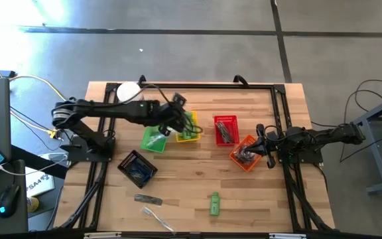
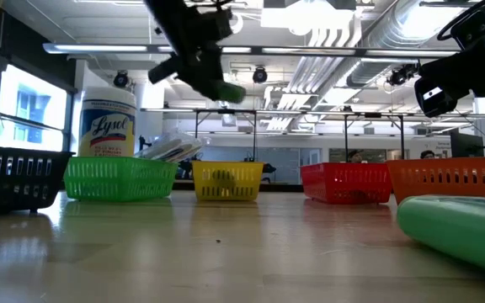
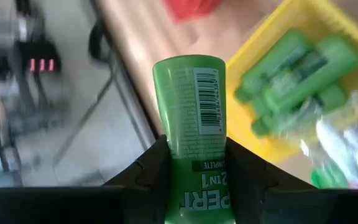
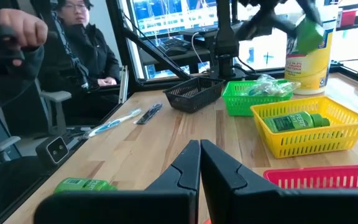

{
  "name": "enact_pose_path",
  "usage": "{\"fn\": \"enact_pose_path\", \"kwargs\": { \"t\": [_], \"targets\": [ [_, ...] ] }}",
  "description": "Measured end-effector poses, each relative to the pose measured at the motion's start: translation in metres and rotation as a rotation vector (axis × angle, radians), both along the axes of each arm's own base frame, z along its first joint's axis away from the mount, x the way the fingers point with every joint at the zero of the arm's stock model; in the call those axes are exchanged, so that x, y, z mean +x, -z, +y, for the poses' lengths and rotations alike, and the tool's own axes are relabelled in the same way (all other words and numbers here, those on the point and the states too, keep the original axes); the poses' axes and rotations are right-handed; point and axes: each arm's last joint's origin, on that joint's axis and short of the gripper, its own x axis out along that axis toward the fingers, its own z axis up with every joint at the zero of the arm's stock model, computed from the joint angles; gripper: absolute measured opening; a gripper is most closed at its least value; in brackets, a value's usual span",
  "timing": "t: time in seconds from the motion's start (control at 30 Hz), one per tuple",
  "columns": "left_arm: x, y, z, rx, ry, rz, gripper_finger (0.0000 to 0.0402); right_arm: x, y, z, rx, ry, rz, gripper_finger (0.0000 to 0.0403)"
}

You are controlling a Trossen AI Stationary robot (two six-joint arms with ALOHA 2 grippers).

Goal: Pick & Place Travel size toiletries
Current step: Put the left green shampoo into yellow basket

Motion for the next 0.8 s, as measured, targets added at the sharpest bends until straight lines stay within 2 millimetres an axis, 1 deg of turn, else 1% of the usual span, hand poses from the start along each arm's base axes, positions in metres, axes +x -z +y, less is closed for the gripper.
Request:
{"fn": "enact_pose_path", "kwargs": {
  "t": [0.17,0.23,0.33,0.5,0.73,0.8],
  "targets": [
    [0.018,0.013,0.0,0.068,0.198,0.067,0.0112,0.0,0.0,0.0,0.0,0.0,0.0,0.0004],
    [0.023,0.02,0.001,0.1,0.253,0.116,0.0112,0.0,0.0,0.0,0.0,0.0,0.0,0.0004],
    [0.029,0.027,0.004,0.12,0.31,0.139,0.0112,0.0,0.0,0.0,0.0,0.0,-0.001,0.0004],
    [0.037,0.046,0.016,0.077,0.339,0.179,0.0112,0.0,0.0,0.0,0.001,0.0,0.0,0.0004],
    [0.045,0.067,0.033,0.11,0.364,0.264,0.0113,0.0,0.0,0.0,0.004,0.0,0.001,0.0004],
    [0.047,0.071,0.037,0.118,0.37,0.265,0.0113,0.0,0.0,0.0,0.003,0.0,0.0,0.0004]
  ]
}}
